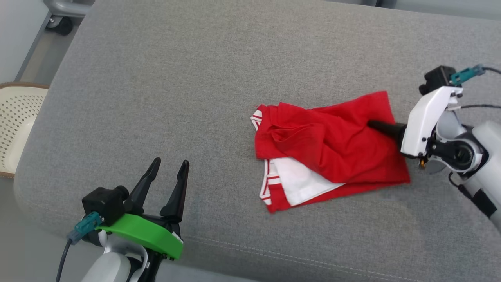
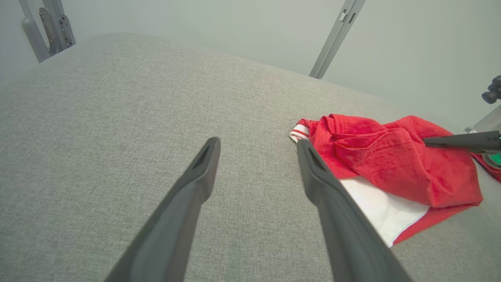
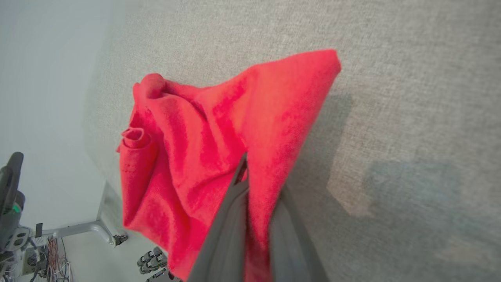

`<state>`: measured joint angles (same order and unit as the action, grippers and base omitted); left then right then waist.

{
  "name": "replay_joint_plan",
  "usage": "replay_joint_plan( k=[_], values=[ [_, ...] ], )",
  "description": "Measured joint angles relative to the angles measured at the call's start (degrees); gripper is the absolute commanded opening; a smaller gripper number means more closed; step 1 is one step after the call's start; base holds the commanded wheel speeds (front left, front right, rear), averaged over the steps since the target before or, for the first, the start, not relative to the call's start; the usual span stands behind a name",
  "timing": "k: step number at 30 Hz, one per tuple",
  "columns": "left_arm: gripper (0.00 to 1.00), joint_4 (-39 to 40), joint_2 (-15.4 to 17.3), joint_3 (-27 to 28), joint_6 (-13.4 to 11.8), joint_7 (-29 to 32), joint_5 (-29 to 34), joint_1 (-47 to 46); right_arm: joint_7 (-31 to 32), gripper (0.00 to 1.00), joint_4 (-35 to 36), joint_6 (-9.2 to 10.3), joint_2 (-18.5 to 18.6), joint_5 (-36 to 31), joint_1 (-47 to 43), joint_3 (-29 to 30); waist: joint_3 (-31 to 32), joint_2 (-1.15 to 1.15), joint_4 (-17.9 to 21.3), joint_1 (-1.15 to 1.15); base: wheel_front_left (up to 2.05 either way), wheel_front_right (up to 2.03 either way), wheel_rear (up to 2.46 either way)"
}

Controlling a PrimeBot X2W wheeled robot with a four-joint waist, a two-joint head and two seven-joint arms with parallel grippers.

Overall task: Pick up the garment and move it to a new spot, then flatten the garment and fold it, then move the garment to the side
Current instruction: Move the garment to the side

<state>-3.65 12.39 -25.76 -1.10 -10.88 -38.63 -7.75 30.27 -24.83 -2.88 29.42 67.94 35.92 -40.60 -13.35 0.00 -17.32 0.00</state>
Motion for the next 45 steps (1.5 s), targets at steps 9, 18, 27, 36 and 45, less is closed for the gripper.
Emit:
replay_joint_plan(
  k=[9, 18, 27, 36, 45],
  values=[
    [1.0, -0.8, -0.2, 0.0, 0.0, -0.5, 0.0, 0.3, 3.2, 0.0, 5.0, -0.09, 1.5, -1.3, 6.3, 0.4, 1.8, 0.0, 1.1, 0.0, 0.0, 0.0, 0.0],
    [1.0, -0.5, -0.4, 0.0, 0.0, -0.6, -0.5, 1.4, 5.5, 0.0, 6.4, 2.05, 2.8, -0.1, 6.5, 1.6, 1.8, 0.0, 1.9, 0.0, 0.0, 0.0, 0.0],
    [1.0, 0.5, 0.6, 1.1, -0.4, -1.0, -0.4, 1.7, 5.3, 0.0, 6.7, 4.23, 6.8, 0.7, 6.2, 4.5, 0.2, 0.0, 3.4, 0.0, 0.0, 0.0, 0.0],
    [1.0, 2.3, 1.7, 1.5, -0.4, -1.0, -0.4, 1.8, 6.1, 0.0, 8.2, 6.72, 14.6, 0.7, 6.2, 8.0, -1.6, 0.0, 6.9, 0.0, 0.0, 0.0, 0.0],
    [1.0, 3.2, 2.6, 1.5, -0.8, -0.2, 0.1, 1.5, 6.6, 0.0, 8.2, 8.66, 20.6, 0.8, 6.2, 12.1, -4.0, 0.0, 10.6, 0.0, 0.0, 0.0, 0.0]
  ],
)
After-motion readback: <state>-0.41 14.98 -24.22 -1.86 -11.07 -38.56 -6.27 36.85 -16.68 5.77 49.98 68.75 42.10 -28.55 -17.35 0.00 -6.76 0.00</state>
